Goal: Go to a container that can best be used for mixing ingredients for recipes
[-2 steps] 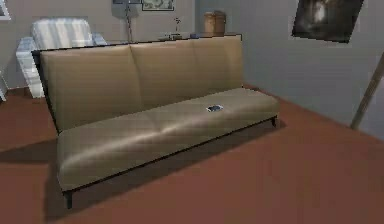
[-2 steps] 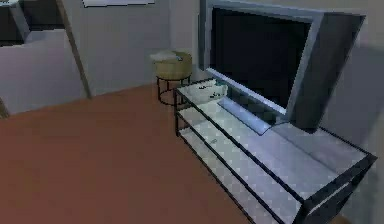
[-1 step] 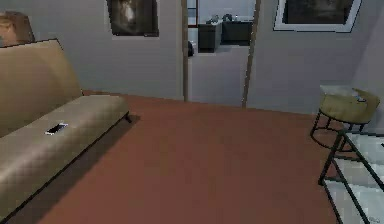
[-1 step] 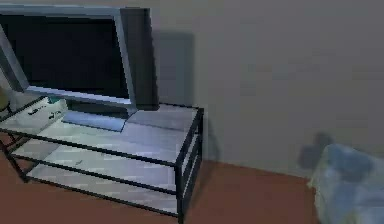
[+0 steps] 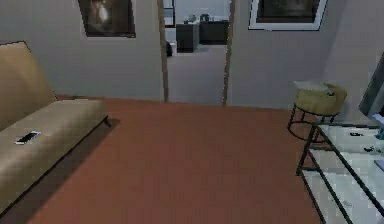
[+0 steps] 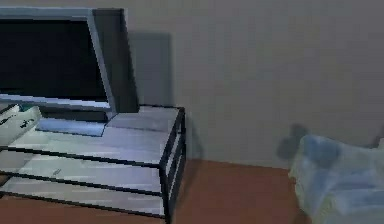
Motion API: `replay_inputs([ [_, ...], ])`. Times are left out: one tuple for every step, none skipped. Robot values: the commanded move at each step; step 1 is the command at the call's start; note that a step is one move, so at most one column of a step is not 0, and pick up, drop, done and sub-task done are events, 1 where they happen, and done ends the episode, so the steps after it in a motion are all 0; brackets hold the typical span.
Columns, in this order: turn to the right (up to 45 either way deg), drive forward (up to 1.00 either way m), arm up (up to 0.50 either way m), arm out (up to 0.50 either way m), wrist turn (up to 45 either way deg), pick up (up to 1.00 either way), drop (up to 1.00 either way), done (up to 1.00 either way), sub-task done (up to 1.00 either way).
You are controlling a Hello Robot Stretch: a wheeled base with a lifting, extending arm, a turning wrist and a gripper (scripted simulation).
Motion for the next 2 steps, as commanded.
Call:
replay_inputs([
  [0.0, 1.00, 0.00, 0.00, 0.0, 0.00, 0.00, 0.00, 0.00],
  [3.0, 0.00, 0.00, 0.00, 0.0, 0.00, 0.00, 0.00, 0.00],
])
